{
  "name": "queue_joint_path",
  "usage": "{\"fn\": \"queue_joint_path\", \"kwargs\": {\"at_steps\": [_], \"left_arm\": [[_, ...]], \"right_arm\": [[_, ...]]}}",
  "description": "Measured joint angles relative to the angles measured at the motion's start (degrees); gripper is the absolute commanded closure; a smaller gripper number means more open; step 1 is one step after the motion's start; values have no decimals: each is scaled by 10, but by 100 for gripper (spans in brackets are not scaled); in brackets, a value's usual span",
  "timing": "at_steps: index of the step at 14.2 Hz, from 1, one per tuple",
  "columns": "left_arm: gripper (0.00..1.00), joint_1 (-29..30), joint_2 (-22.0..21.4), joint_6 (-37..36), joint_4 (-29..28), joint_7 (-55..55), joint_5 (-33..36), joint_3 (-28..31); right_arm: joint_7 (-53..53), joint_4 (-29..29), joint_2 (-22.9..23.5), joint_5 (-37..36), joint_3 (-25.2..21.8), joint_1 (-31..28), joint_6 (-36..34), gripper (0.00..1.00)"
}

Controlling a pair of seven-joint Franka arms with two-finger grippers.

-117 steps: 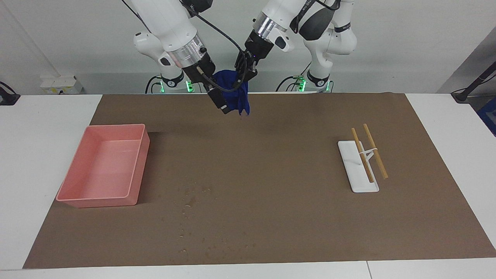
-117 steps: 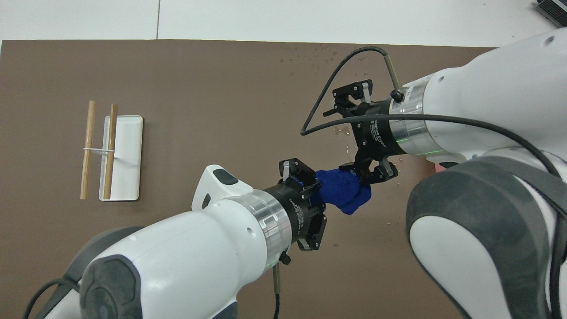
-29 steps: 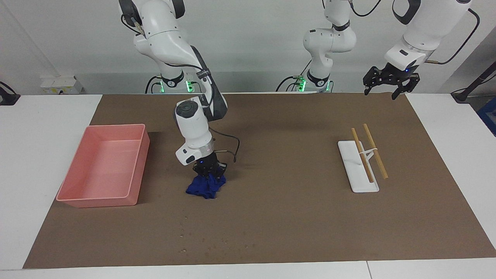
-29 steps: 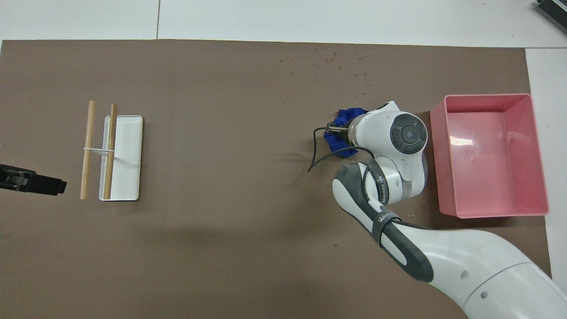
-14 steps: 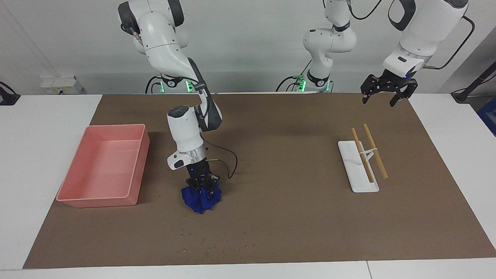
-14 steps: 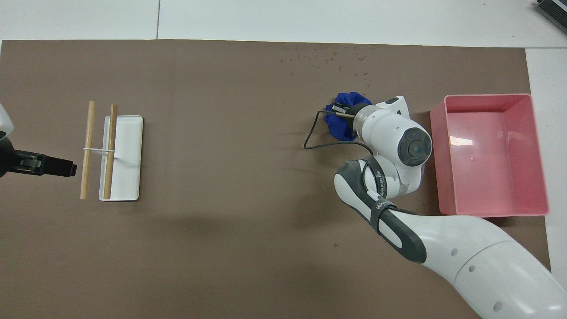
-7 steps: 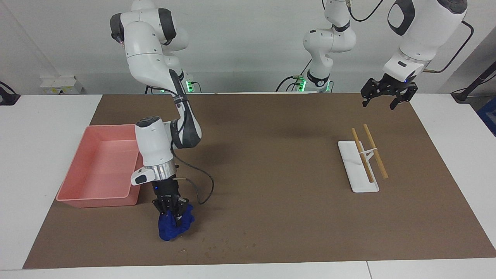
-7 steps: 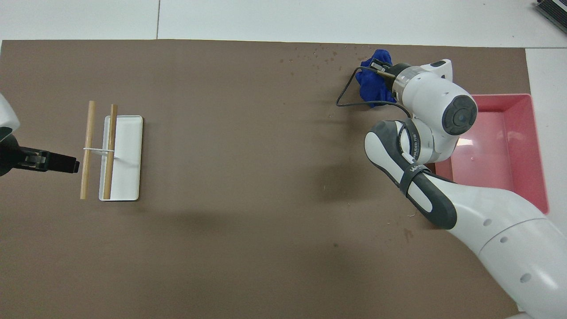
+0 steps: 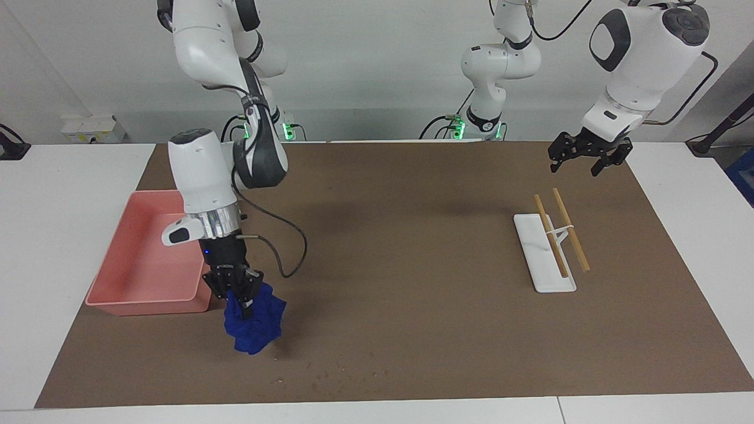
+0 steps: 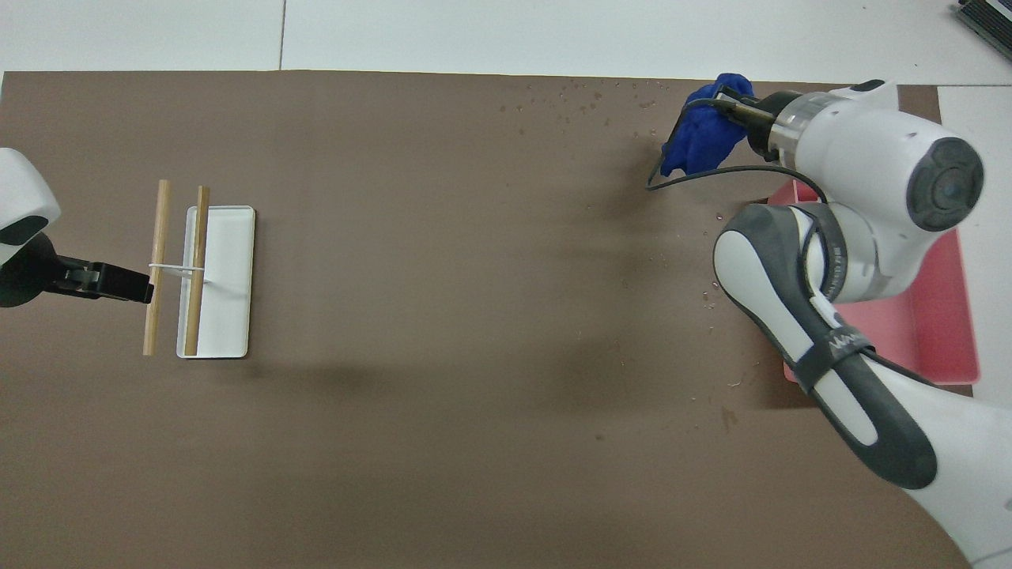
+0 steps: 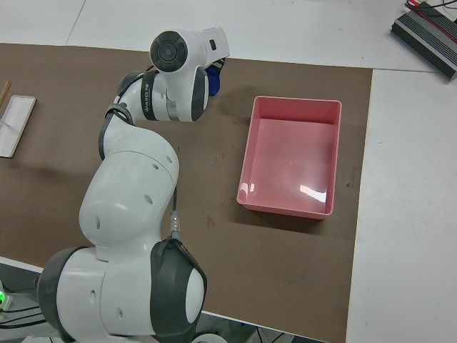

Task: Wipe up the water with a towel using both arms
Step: 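Lower the blue cloth into the pink bin and open the right gripper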

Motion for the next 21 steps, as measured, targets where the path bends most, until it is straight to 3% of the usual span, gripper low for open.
{"fn": "queue_joint_path", "kwargs": {"at_steps": [4,8,12,17,19,20,21], "left_arm": [[0,1,9,2,0,0,0,0],[0,3,14,3,-2,0,0,1],[0,3,32,3,-2,0,0,2],[0,3,32,34,3,0,0,-1],[0,11,31,37,4,0,1,-11],[0,20,31,37,4,0,1,-19],[0,26,31,37,4,2,1,-23]], "right_arm": [[-78,-48,-133,0,-1,-59,-206,100],[-201,-67,-210,0,-3,-145,-372,100],[-302,-136,-225,-1,-4,-210,-389,100],[-307,-210,-204,-10,2,-211,-338,98],[-307,-220,-175,-11,4,-210,-305,38],[-307,-220,-164,-11,5,-209,-297,16],[-307,-219,-158,-11,5,-209,-294,3]]}}
